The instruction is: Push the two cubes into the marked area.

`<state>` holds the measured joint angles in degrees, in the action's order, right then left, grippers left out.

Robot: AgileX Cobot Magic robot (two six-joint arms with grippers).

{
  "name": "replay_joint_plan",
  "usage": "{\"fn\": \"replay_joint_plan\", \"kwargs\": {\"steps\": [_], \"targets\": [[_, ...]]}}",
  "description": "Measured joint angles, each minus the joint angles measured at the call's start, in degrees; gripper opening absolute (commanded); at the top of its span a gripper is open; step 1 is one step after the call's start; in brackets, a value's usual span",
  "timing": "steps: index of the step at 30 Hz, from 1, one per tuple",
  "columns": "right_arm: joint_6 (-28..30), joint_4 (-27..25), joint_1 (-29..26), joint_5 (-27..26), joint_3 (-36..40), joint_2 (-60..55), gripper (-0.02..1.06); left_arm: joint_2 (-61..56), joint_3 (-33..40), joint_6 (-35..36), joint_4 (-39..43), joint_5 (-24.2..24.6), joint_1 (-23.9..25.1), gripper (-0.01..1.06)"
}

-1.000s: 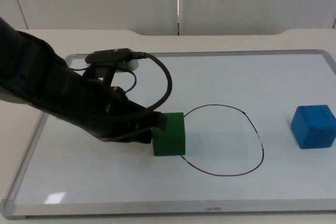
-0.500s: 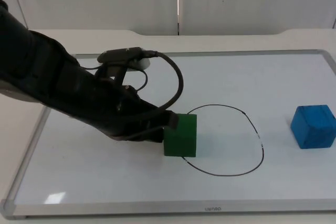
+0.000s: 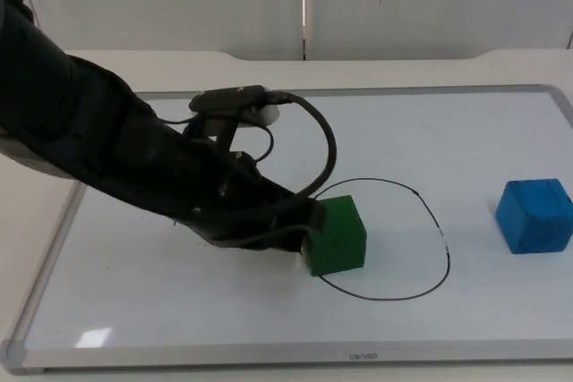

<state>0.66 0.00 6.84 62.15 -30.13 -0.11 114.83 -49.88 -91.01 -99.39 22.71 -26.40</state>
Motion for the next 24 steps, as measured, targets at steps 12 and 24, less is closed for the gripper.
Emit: {"fn": "replay_joint_plan", "kwargs": {"steps": [12, 24], "targets": [[0.00, 0.00, 0.00, 0.00, 0.00, 0.00, 1.05, 0.00, -2.09, 0.08, 0.00, -1.23, -0.25, 0.00], [0.00, 0.00, 0.00, 0.00, 0.00, 0.00, 1.05, 0.00, -2.34, 0.21, 0.00, -1.33, -2.01, 0.00]]}}
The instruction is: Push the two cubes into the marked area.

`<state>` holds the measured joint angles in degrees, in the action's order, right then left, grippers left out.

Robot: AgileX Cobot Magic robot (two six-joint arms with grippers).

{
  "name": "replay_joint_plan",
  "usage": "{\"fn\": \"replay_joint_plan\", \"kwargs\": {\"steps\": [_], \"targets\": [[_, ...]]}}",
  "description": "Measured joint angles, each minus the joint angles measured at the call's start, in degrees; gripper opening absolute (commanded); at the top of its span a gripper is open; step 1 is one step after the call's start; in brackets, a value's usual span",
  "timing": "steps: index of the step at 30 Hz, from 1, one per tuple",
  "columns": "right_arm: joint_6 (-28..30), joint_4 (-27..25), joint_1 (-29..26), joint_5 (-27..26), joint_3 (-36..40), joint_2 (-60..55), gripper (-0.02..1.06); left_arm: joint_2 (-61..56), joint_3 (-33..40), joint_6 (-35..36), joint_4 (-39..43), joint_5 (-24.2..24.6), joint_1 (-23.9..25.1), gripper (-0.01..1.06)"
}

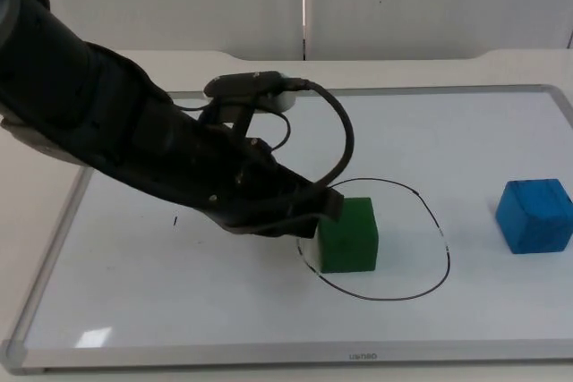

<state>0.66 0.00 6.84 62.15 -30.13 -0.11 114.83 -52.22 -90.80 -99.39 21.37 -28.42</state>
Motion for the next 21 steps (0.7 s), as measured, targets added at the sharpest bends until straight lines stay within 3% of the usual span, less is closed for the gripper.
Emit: {"fn": "replay_joint_plan", "kwargs": {"steps": [17, 21], "targets": [[0.00, 0.00, 0.00, 0.00, 0.00, 0.00, 1.05, -0.11, -0.95, -0.21, 0.00, -2.21, -1.24, 0.00], [0.00, 0.00, 0.00, 0.00, 0.00, 0.00, 1.05, -3.45, -0.95, 2.15, 3.43, -4.38, -1.24, 0.00]]}}
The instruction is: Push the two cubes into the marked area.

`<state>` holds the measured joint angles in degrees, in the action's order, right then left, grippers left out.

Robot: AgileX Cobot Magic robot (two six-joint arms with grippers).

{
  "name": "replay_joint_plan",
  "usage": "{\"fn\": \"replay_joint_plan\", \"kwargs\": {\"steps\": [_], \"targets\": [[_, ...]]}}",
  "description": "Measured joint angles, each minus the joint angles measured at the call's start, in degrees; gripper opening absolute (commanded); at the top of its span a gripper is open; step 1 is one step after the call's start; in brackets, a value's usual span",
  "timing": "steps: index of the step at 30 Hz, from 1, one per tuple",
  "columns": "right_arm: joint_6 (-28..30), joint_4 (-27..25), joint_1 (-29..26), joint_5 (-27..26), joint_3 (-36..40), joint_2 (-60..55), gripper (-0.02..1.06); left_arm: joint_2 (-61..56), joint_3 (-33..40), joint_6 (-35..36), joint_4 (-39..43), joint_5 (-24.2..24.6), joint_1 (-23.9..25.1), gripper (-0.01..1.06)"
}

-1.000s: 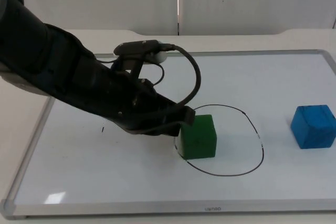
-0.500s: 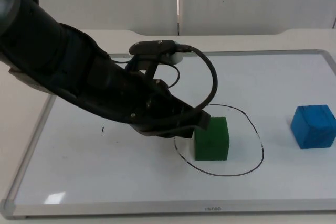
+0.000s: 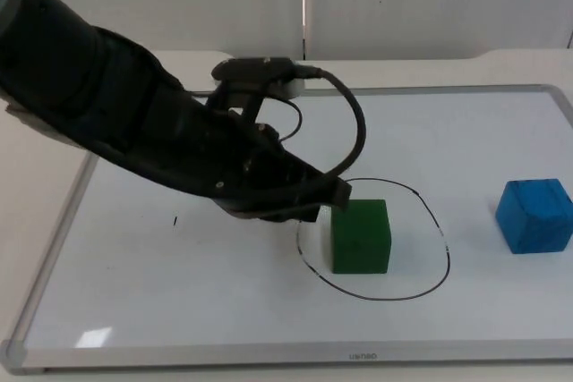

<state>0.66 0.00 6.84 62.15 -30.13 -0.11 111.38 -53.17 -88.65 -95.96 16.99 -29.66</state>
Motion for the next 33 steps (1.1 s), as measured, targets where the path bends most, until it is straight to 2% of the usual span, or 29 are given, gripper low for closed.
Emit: {"fn": "replay_joint_plan", "kwargs": {"steps": [5, 11, 15, 16, 20, 21, 24, 25, 26, 30, 31, 33], "targets": [[0.00, 0.00, 0.00, 0.00, 0.00, 0.00, 1.05, -11.18, 0.00, 8.66, 9.80, -3.24, 0.00, 0.00], [0.00, 0.00, 0.00, 0.00, 0.00, 0.00, 1.05, -23.60, 0.00, 16.67, 18.59, -2.71, 0.00, 0.00], [0.17, 0.00, 0.00, 0.00, 0.00, 0.00, 1.05, -34.95, 0.00, 24.08, 27.23, 0.34, 0.00, 0.00], [0.17, 0.00, 0.00, 0.00, 0.00, 0.00, 1.05, -34.95, 0.00, 24.08, 27.23, 0.34, 0.00, 0.00], [0.17, 0.00, 0.00, 0.00, 0.00, 0.00, 1.05, -45.05, 0.00, 32.33, 38.45, 3.46, 0.00, 0.00], [0.17, 0.00, 0.00, 0.00, 0.00, 0.00, 1.05, -45.05, 0.00, 32.33, 38.45, 3.46, 0.00, 0.00], [0.17, 0.00, 0.00, 0.00, 0.00, 0.00, 1.05, -50.85, 0.00, 41.74, 48.38, 6.24, 0.00, 0.00], [0.17, 0.00, 0.00, 0.00, 0.00, 0.00, 1.05, -53.22, 0.00, 46.55, 53.90, 8.21, 0.00, 0.00], [0.17, 0.00, 0.00, 0.00, 0.00, 0.00, 1.05, -53.22, 0.00, 46.55, 53.90, 8.21, 0.00, 0.00], [0.17, 0.00, 0.00, 0.00, 0.00, 0.00, 1.05, -59.06, 0.00, 61.35, 69.96, 15.53, 0.00, 0.00], [0.17, 0.00, 0.00, 0.00, 0.00, 0.00, 1.05, -59.06, 0.00, 61.35, 69.96, 15.53, 0.00, 0.00], [0.17, 0.00, 0.00, 0.00, 0.00, 0.00, 1.05, -61.28, 0.00, 66.98, 75.85, 18.95, 0.00, 0.00]]}}
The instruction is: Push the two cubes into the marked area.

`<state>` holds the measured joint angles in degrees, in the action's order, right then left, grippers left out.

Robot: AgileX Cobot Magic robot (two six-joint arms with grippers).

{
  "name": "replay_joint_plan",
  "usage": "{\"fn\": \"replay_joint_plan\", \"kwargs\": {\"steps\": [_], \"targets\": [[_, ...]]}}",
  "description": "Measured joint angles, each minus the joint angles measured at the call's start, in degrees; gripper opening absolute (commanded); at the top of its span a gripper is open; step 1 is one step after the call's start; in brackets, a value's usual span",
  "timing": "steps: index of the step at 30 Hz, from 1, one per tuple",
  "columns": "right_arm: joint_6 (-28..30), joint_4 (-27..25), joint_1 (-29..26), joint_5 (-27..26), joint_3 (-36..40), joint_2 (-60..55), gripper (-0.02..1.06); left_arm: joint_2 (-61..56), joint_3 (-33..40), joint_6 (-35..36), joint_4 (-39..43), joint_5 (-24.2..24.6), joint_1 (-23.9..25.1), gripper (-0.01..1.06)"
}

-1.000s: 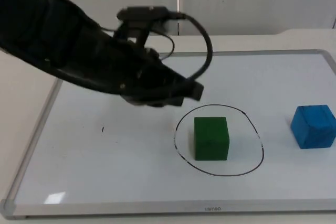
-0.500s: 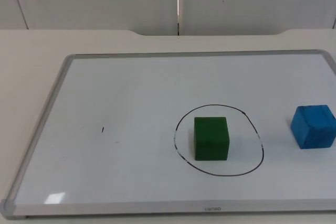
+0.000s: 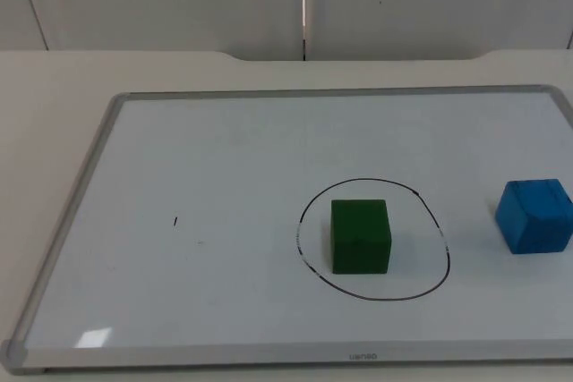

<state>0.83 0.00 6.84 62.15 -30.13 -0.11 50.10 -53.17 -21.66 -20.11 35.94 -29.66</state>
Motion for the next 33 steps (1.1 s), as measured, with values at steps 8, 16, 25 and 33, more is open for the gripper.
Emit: {"fn": "replay_joint_plan", "kwargs": {"steps": [8, 16, 25, 33], "targets": [[0.00, 0.00, 0.00, 0.00, 0.00, 0.00, 1.05, -7.34, 3.60, 5.64, 6.82, 5.25, 0.00, 0.00], [0.00, 0.00, 0.00, 0.00, 0.00, 0.00, 1.05, -18.53, 11.55, 8.02, 7.61, 9.36, 0.00, 0.00], [0.00, 0.00, 0.00, 0.00, 0.00, 0.00, 1.05, -30.01, 11.63, 9.81, 9.81, 14.98, 0.00, 0.00], [0.00, 0.00, 0.00, 0.00, 0.00, 0.00, 1.05, -36.55, 15.94, 14.49, 13.12, 18.17, 0.00, 0.00]]}}
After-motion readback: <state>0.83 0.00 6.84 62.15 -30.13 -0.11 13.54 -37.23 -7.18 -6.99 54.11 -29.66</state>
